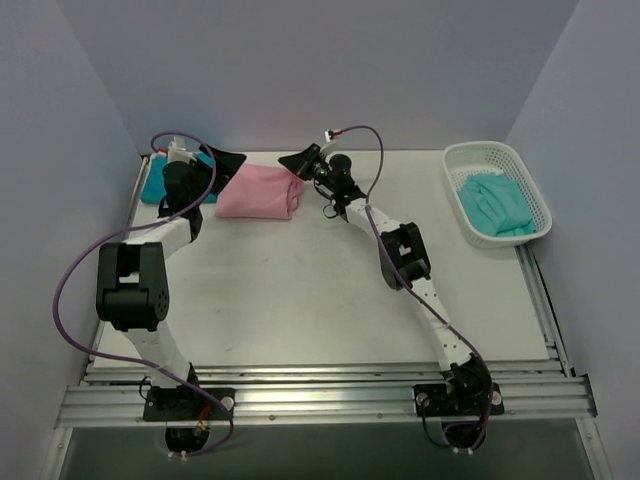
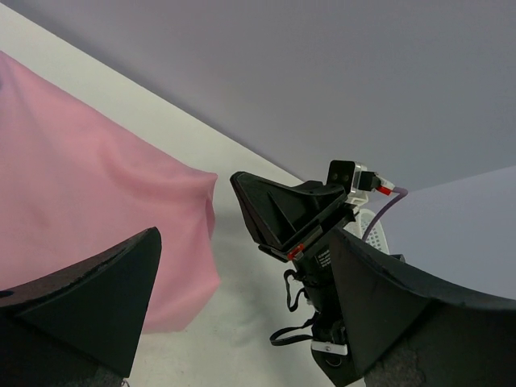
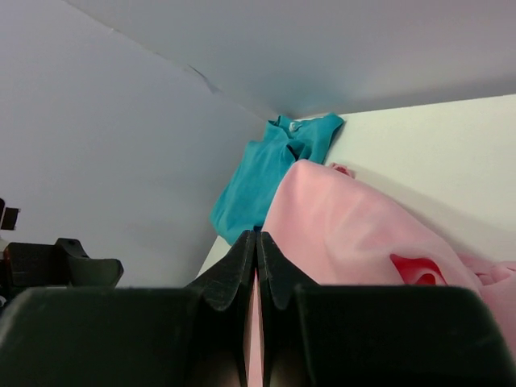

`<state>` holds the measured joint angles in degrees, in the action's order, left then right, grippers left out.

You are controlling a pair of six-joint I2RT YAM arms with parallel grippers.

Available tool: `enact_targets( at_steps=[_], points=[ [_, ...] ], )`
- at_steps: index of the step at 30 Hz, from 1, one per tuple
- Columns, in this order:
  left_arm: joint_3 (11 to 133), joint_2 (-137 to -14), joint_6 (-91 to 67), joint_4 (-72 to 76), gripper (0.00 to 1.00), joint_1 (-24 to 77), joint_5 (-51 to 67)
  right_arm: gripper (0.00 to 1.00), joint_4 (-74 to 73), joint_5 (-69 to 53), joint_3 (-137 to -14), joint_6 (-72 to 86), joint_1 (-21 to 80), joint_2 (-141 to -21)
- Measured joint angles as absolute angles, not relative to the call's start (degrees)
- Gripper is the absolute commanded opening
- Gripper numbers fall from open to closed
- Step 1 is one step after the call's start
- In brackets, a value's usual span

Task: Fold and stack the t-shirts
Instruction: Fold the tshirt

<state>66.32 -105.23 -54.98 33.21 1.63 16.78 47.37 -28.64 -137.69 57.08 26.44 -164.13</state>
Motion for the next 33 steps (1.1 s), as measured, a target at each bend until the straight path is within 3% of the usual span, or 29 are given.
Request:
enact_targets(
  at_steps=[19,25,33],
  points=[
    [66.32,-108.73,-53.56,34.09,0.94,1.74,16.84,0.02,47.83,-18.15,-140.05,59.02,27.38,-172.18],
    [66.32,-108.99,-53.28,34.09,0.94,1.74,17.47,0.15,49.25,-12.12,-138.17,61.47,27.31,-172.16],
    [64.97,-108.31,-51.99,33.52,0.94,1.74,17.82,0.06,49.74,-2.81,-132.29,70.13,26.52,-169.12]
  ],
)
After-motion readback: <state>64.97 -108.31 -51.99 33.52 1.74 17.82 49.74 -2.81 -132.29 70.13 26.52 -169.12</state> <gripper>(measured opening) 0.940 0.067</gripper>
